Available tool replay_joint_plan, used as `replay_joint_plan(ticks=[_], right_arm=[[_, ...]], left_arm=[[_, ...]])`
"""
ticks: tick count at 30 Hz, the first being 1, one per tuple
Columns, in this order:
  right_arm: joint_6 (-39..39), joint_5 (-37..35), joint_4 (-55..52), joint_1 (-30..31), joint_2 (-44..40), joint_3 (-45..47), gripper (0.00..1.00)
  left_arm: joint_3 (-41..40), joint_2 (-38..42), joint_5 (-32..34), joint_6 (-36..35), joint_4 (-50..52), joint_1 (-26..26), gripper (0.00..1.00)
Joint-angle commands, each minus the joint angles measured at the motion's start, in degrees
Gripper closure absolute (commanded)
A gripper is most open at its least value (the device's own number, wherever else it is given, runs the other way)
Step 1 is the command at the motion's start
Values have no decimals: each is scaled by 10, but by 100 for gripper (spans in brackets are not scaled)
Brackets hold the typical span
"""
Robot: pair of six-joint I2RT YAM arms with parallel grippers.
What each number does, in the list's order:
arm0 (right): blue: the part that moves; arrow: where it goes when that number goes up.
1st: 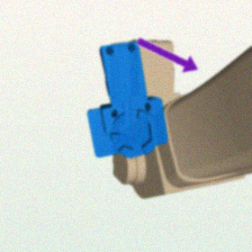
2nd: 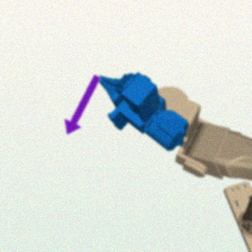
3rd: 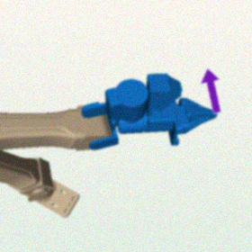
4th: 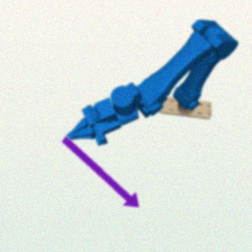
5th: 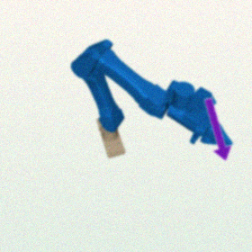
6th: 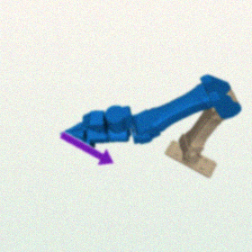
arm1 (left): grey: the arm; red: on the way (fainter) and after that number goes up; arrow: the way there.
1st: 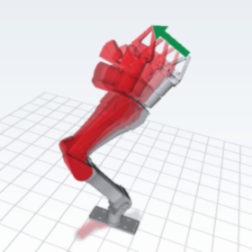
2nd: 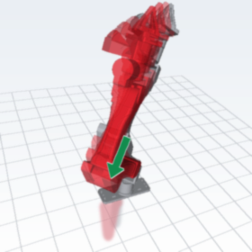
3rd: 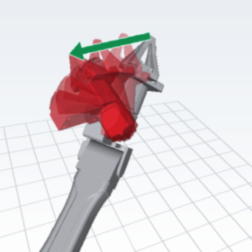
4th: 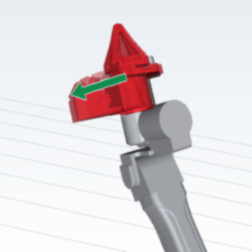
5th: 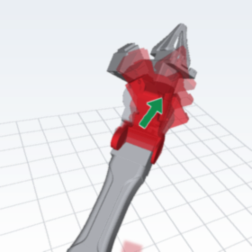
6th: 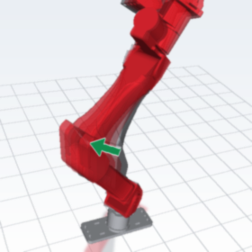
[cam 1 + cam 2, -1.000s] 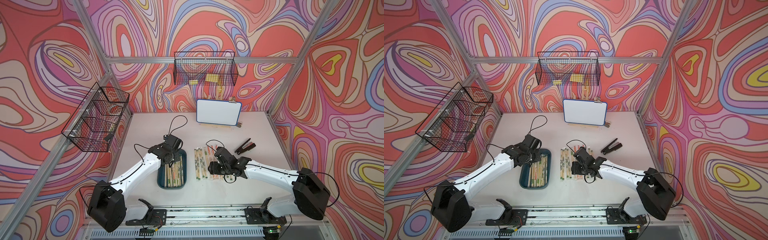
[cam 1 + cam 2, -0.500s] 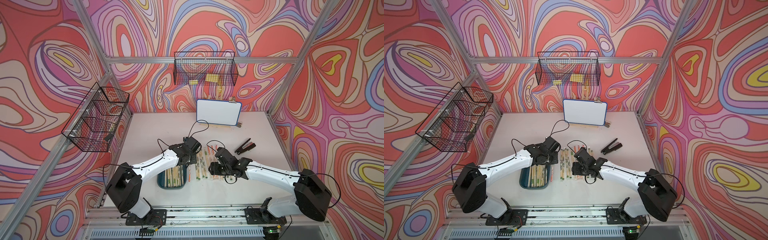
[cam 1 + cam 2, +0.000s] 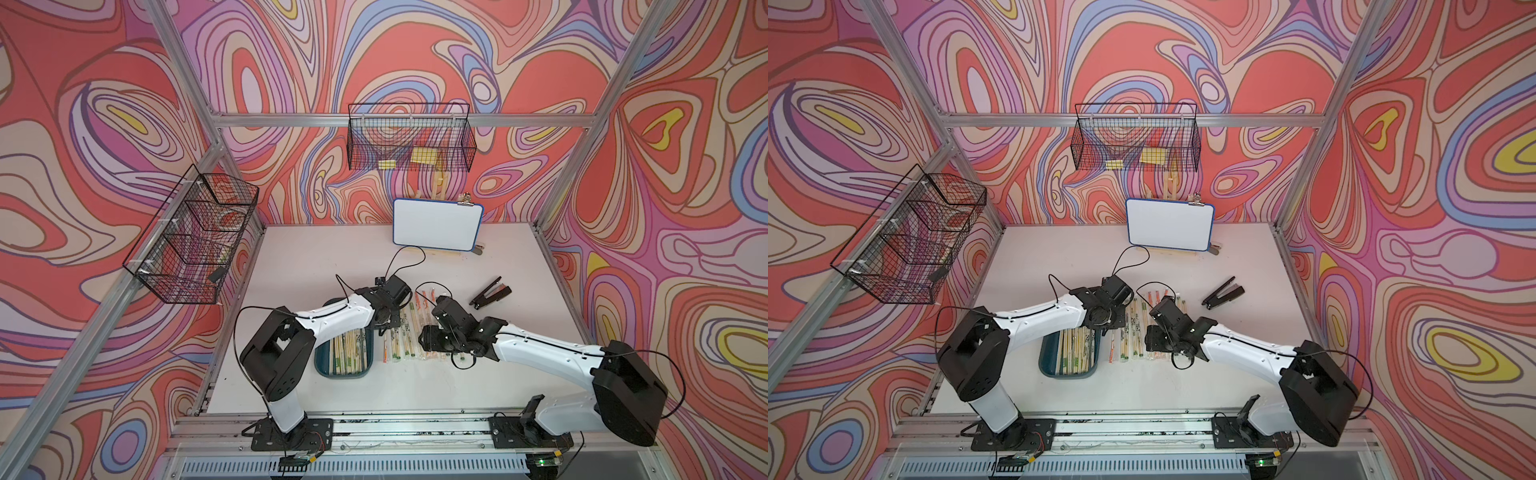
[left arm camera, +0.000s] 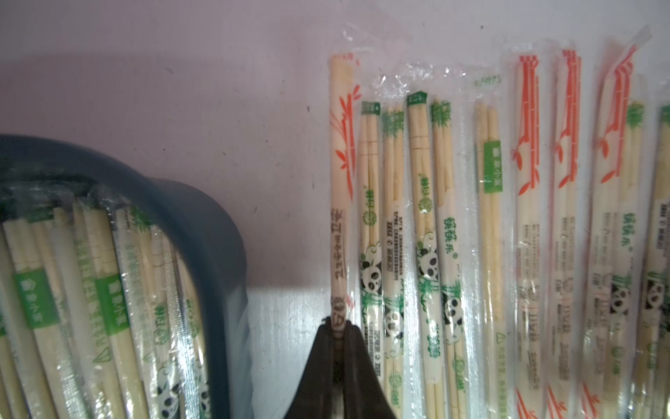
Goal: Take the paired disposable chopsticks out of the storage box
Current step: Place the paired disposable chopsticks at the center of the board.
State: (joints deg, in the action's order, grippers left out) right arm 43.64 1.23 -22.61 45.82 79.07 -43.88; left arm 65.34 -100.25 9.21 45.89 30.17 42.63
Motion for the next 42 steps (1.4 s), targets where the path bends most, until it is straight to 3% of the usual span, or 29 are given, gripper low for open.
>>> replay_joint_plan(ticks=[1,7,10,13,16,29,42], right_arm=[[2,-3,-5,-2,-7,-2,36],[2,-5,-12,-1,-13,-5,36],[2,-5,-12,-1,-12,-5,36],[4,-2,-9,-1,-9,-6,36],[3,-2,-9,-2,-7,-8,36],[4,5,-5,-2,0,-13,36],[4,19,5,-1,16,-26,36]], left_arm=[[21,-24,12,-3,-10,1,98],[30,-48,14,-3,-12,-1,94],[30,-50,14,-4,-11,0,84],[33,-46,11,-9,-10,0,67],[37,-39,12,-14,-6,0,62],[24,66,42,-35,26,-6,61],[-105,212,60,-39,66,-68,68]])
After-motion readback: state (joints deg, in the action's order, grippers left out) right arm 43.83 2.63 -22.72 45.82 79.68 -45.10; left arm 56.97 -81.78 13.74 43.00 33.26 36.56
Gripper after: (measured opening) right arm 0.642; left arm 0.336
